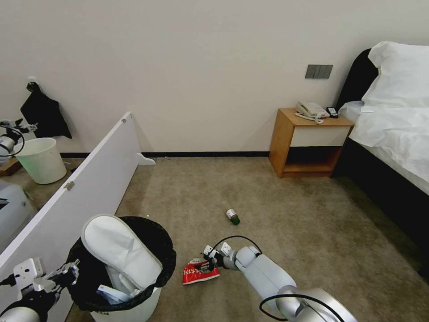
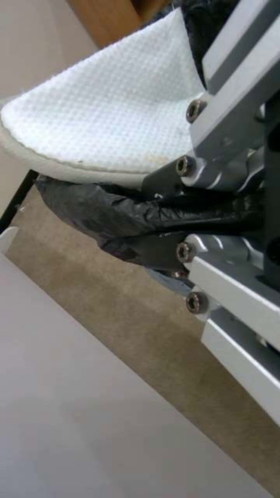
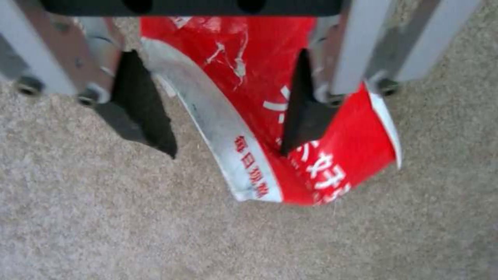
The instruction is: Pick up the trash bin, then pick up the garbage from the floor and place it into the trash bin.
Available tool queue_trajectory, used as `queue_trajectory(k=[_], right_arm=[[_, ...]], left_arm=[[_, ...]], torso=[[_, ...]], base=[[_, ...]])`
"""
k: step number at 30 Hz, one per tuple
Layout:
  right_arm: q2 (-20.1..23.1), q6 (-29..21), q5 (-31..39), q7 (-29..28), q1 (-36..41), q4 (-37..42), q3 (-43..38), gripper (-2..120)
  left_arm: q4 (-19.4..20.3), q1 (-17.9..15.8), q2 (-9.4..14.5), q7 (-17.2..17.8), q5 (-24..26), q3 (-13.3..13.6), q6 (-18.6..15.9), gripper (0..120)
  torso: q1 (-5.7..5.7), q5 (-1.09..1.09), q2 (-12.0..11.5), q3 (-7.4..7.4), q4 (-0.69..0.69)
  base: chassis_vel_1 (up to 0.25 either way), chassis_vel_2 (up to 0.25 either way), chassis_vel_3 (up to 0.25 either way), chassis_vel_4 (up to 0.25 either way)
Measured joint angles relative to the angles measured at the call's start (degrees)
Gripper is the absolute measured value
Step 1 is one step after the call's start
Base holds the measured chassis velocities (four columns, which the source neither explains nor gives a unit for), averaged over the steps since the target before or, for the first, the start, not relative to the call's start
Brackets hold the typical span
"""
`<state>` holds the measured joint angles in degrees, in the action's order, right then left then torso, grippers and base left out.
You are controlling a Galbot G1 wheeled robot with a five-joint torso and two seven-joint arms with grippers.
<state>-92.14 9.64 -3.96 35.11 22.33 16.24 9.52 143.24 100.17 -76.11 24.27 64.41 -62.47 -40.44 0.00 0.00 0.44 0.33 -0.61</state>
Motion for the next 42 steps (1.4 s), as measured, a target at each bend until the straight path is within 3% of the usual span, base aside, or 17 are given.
queue_trajectory(k=[3, 6, 14, 32, 37, 39, 42], right_arm=[[0.1, 0.0, 0.0, 0.1, 0.0, 0.0, 0.0, 45], [0.3, 0.1, -0.1, 0.4, -0.1, 0.0, 0.0, 26], [0.3, 0.2, -0.1, 0.9, 0.0, 0.0, 0.1, 0], [2.3, 2.4, 0.8, 1.4, 0.2, 2.3, -2.6, 0], [5.7, 2.6, 4.0, 1.4, 1.8, 8.2, -3.7, 0], [11.2, 1.1, 9.3, 0.7, 5.1, 19.0, -2.8, 0], [13.6, -0.3, 11.9, -0.1, 6.6, 24.6, -2.5, 0]], left_arm=[[0.0, 0.0, 0.0, 0.0, 0.0, 0.0, 0.0, 5], [0.0, -0.1, 0.0, 0.0, -0.1, 0.1, 0.0, 5], [0.0, -0.1, 0.0, 0.0, -0.1, 0.1, 0.0, 5], [0.0, -0.1, 0.1, 0.0, -0.1, 0.2, 0.0, 5], [0.0, -0.3, 1.1, 0.0, 0.0, 0.5, 0.0, 5], [0.0, -0.5, 2.7, 0.0, 0.5, 0.7, 0.0, 5], [0.0, -0.6, 3.3, 0.0, 0.7, 0.9, 0.0, 5]], torso=[[0.0, 0.0, 0.0, 0.0, 0.0], [0.0, 0.0, 0.0, 0.0, 0.0], [0.0, 0.0, 0.0, 0.0, 0.0], [0.0, 0.0, 0.0, 0.0, 0.01], [0.0, 0.01, 0.0, 0.0, 0.0], [0.0, 0.01, 0.0, 0.0, -0.03], [0.0, 0.01, 0.0, 0.0, -0.04]], base=[[0.0, 0.0, 0.0, 0.0], [0.0, 0.0, 0.0, 0.0], [0.0, 0.0, 0.0, 0.0], [0.0, 0.0, 0.0, 0.0], [0.0, 0.0, 0.0, 0.0], [0.0, 0.0, 0.0, 0.0], [0.0, 0.0, 0.0, 0.0]])
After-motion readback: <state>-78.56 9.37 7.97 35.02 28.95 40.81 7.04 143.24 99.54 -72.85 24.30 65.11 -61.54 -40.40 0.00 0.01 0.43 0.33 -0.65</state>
